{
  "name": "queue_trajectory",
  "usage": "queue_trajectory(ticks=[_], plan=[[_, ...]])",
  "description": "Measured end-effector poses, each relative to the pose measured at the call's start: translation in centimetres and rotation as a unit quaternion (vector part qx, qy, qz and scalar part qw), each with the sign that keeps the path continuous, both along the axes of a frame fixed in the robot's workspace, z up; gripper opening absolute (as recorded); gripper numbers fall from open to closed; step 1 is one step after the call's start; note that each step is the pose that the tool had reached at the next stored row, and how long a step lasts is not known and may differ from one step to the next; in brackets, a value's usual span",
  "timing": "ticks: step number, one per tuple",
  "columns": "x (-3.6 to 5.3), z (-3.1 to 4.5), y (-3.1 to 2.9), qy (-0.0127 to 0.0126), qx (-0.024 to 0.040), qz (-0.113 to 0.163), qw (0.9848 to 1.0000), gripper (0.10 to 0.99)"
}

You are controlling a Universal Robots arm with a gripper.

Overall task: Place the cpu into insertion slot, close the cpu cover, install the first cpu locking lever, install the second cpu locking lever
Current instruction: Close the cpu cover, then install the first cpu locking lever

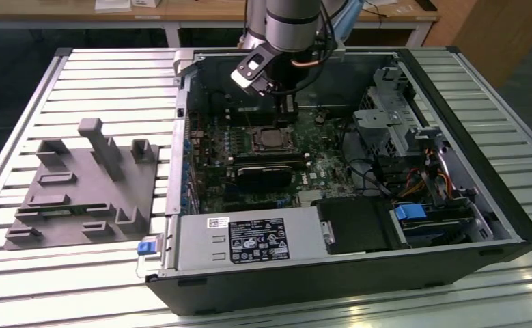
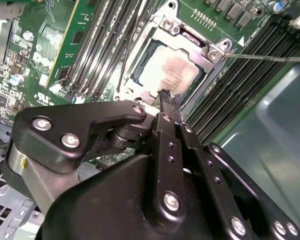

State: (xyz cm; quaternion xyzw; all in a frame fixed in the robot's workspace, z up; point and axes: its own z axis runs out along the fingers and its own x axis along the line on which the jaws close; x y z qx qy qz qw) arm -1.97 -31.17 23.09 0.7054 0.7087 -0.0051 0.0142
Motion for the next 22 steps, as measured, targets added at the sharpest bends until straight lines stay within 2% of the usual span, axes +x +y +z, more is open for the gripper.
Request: queue_trajectory(ticks=[9, 15, 19, 22], plan=[[-0.63, 0.00, 0.00, -0.0001, 0.0000, 0.000, 1.0000, 0.106], [-0.65, 0.05, 0.00, -0.0001, -0.0002, 0.000, 1.0000, 0.106], [-0.65, 0.28, 0.00, 0.0000, -0.0005, 0.000, 1.0000, 0.106], [-0.65, 0.73, 0.00, 0.0000, -0.0005, 0.000, 1.0000, 0.106]])
